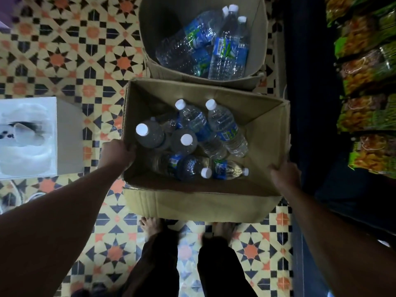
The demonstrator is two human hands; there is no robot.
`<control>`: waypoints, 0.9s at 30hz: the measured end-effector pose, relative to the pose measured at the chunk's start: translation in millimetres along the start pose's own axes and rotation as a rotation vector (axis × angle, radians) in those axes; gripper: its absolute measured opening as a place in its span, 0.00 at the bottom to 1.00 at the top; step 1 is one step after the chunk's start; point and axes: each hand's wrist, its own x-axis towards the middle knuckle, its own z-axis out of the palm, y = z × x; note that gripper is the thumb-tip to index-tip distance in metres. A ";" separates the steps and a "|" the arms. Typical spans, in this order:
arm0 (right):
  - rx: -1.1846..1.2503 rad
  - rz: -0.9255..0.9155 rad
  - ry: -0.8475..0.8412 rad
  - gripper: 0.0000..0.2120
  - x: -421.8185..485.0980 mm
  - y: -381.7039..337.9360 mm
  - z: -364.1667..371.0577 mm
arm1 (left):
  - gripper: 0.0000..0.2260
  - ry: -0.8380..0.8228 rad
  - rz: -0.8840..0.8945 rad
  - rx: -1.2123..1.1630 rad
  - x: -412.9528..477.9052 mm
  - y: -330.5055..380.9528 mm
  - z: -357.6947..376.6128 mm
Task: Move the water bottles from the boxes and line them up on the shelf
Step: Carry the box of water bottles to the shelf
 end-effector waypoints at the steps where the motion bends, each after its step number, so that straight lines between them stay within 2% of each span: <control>1: -0.020 -0.023 0.006 0.24 -0.2 0.8 0.0 | 0.18 0.009 0.009 0.013 -2.3 0.6 -0.7; 3: -0.019 -0.031 0.025 0.21 -2.6 0.3 -1.4 | 0.18 0.022 0.016 0.038 -5.3 3.4 -1.5; 8: 0.026 -0.002 0.078 0.24 -7.3 -0.9 -0.6 | 0.19 -0.095 0.042 0.188 -5.1 10.5 -17.2; 13: 0.039 0.048 0.087 0.21 -5.3 -5.8 -4.6 | 0.17 -0.141 0.106 0.258 -4.0 12.3 -24.1; 24: 0.060 0.001 0.092 0.18 -5.2 -15.1 -16.1 | 0.11 -0.180 0.049 0.157 11.2 8.2 -31.8; 27: 0.054 0.037 0.070 0.16 -11.1 -15.4 -20.0 | 0.10 -0.198 0.038 0.166 12.2 6.6 -34.6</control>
